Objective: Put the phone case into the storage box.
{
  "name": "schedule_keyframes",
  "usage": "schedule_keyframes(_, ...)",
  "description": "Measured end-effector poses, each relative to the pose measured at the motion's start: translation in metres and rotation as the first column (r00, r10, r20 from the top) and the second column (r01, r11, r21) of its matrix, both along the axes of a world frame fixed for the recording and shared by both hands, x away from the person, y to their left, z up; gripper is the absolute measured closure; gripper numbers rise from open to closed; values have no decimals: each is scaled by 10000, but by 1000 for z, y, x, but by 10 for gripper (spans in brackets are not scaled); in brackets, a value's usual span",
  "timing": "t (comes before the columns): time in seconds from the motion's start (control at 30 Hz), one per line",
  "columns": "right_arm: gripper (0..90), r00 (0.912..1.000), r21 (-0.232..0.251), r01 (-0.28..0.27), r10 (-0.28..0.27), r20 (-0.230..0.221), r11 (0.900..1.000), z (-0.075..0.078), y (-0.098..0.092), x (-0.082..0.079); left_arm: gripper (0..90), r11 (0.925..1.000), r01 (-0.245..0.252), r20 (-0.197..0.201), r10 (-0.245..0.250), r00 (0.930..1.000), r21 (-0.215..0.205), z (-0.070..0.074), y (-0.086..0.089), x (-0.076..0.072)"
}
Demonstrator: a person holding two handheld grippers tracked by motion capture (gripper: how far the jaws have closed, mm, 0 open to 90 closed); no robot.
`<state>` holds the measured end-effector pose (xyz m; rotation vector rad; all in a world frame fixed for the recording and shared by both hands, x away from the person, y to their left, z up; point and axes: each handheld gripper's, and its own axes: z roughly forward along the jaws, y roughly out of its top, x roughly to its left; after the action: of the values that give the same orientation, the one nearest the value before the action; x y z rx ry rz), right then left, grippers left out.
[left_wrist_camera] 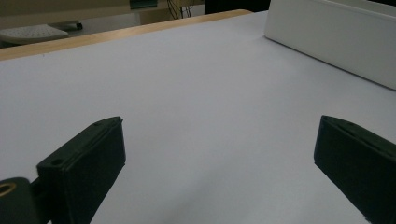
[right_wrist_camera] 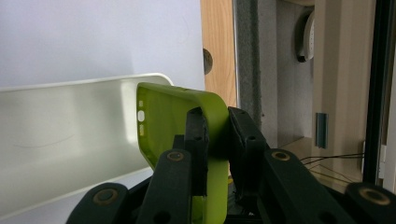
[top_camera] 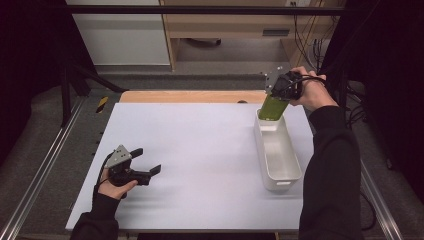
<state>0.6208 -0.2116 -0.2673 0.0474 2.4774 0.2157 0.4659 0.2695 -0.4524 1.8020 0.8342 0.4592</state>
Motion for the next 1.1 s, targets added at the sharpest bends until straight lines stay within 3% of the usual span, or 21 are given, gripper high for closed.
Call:
schedule_keyframes(0.43,788,9995,-391,-222,214,-217,9990,-12,6,12,19,10000,-1,15,1,10000,2,0,0,-1)
schedule_keyframes(1.1,788,9988,-560,-308,286,-398,9980,-40,8,25,19,9999,35,-38,-35,10000,127,-1,-1,0)
